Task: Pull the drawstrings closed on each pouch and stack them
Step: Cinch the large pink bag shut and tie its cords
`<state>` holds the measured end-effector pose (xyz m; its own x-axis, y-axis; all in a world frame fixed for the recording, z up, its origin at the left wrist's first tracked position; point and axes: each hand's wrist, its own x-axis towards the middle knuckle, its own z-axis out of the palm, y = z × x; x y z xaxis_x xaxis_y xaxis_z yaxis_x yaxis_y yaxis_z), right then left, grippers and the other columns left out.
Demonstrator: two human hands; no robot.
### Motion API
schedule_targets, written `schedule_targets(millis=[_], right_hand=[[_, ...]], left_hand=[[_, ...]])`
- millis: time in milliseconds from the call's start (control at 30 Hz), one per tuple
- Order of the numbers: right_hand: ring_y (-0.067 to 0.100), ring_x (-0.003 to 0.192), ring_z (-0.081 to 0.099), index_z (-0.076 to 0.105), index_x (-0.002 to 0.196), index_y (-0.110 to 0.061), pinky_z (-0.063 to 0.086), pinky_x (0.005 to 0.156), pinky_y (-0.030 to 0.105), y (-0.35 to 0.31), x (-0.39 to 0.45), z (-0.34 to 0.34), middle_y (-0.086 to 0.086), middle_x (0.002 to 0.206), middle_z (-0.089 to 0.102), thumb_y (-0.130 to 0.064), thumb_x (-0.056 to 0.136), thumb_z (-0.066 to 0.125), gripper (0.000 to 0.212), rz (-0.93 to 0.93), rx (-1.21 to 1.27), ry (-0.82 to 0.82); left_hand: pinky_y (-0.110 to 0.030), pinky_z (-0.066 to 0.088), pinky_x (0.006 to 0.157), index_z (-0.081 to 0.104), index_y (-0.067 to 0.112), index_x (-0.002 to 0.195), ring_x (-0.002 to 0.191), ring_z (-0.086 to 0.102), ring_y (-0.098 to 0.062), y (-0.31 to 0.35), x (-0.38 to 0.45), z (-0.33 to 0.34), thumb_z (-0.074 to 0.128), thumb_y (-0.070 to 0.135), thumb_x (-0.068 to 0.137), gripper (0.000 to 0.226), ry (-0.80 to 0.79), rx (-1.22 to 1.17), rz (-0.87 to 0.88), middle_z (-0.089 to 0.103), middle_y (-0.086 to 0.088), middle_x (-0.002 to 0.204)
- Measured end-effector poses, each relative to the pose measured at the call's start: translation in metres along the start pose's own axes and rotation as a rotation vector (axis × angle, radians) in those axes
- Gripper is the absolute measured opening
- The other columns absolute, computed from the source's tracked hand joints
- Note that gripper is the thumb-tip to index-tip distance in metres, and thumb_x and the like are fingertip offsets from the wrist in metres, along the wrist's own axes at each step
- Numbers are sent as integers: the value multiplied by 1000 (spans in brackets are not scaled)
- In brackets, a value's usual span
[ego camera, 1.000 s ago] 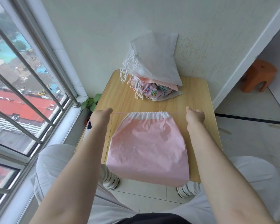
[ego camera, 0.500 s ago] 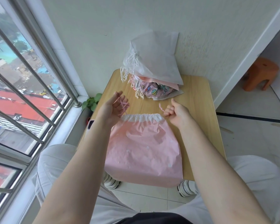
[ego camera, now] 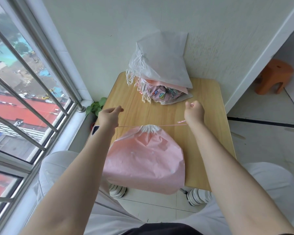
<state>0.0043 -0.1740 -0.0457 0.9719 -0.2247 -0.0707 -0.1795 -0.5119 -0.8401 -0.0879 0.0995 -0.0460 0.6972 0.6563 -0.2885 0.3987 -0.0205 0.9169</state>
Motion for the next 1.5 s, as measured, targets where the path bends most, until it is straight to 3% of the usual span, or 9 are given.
schedule_targets(millis=[200,400,500,633,867,967,1100,1267,1500], right_hand=[[23,66,53,45,72,-18,47,59,27,-1,1,6,4,76,55,-26,86,56,20,-1,136,-129],[22,117,50,58,120,-21,42,96,31,-11,-10,8,7,126,52,-20,83,59,37,-134,-10,-124],[23,84,61,67,92,-10,48,72,26,-19,-25,3,6,95,68,-19,84,53,19,-113,-120,-201],[19,58,58,70,90,-5,41,51,23,-32,-55,1,3,78,70,-56,95,39,60,68,-359,-805],[15,63,51,61,65,-10,41,65,28,-14,-64,37,2,65,54,-32,81,71,29,-78,-117,-734],[12,63,52,64,70,-12,42,60,25,-16,-72,45,0,66,59,-21,85,70,18,-73,-52,-671],[11,64,57,66,67,-16,47,66,28,-14,-71,51,-4,64,63,-26,86,71,22,-88,-50,-577],[18,81,66,69,77,-13,53,78,34,-14,-71,57,-2,78,70,-30,86,71,19,-66,-12,-510],[14,74,58,69,81,-10,40,67,25,-18,-71,54,-6,72,63,-24,86,69,15,-129,-28,-390]], left_hand=[[-23,31,46,74,12,100,45,31,-13,6,-1,16,57,20,96,20,-73,-160,2,35,3,56],[-25,25,45,72,8,102,41,28,-11,34,-13,55,54,13,99,20,-168,-325,-48,34,6,50],[-25,26,45,72,8,102,40,30,-10,47,-17,71,52,10,99,20,-179,-367,-60,36,6,49],[-26,26,47,72,8,104,41,30,-11,57,-21,85,52,10,98,21,-198,-401,-59,37,5,51],[-26,29,48,71,11,104,41,40,-11,59,-24,86,48,9,98,23,-219,-419,-11,43,4,52],[-29,44,62,70,16,100,70,55,-19,58,-16,77,49,19,98,21,-262,-148,70,57,-3,75],[-43,37,101,65,16,110,116,47,-32,41,-8,59,47,28,94,26,-47,978,333,52,-13,122],[-23,38,52,59,11,77,62,52,-22,32,-15,37,50,36,90,29,-105,1109,278,57,-1,73],[-28,34,55,51,9,66,64,51,-22,15,-32,34,55,56,88,52,-383,992,171,50,-10,66]])
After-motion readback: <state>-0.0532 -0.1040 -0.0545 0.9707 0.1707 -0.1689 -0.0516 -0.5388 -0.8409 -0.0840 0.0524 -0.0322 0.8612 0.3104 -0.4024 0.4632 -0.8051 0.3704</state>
